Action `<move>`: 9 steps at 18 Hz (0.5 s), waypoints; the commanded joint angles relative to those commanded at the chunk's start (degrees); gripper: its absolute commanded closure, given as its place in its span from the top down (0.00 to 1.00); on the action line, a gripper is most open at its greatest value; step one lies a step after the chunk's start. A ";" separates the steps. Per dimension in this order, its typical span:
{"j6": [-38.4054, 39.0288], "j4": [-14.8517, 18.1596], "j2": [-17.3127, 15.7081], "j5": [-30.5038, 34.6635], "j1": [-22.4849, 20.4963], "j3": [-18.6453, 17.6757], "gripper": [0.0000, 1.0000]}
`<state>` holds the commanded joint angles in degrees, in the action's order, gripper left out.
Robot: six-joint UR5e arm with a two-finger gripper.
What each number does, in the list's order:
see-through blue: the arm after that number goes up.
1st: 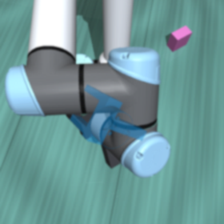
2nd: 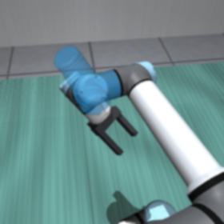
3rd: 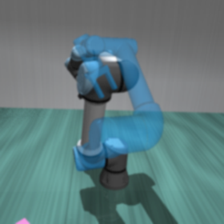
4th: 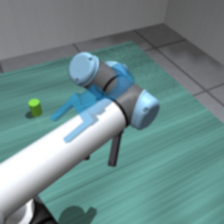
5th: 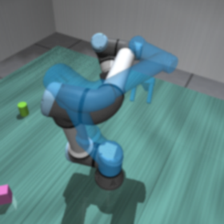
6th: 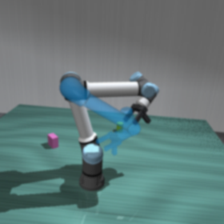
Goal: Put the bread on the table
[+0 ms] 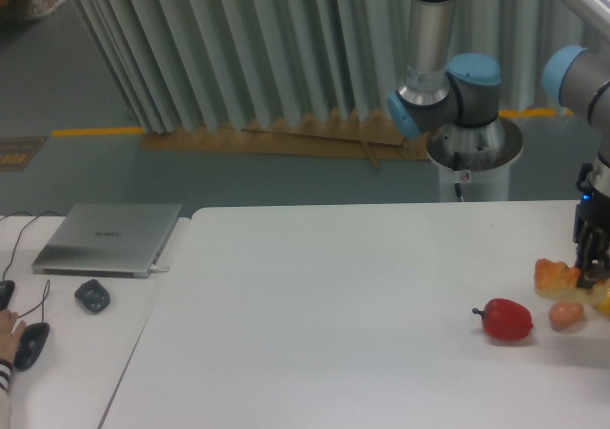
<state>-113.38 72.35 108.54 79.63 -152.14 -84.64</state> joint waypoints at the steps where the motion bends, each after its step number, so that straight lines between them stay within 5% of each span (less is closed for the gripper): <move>1: 0.18 -0.97 0.27 0.00 0.00 0.27 0.30; 9: 0.62 -6.16 3.25 4.56 0.09 3.34 0.29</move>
<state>-112.76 66.18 111.80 84.19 -152.05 -81.30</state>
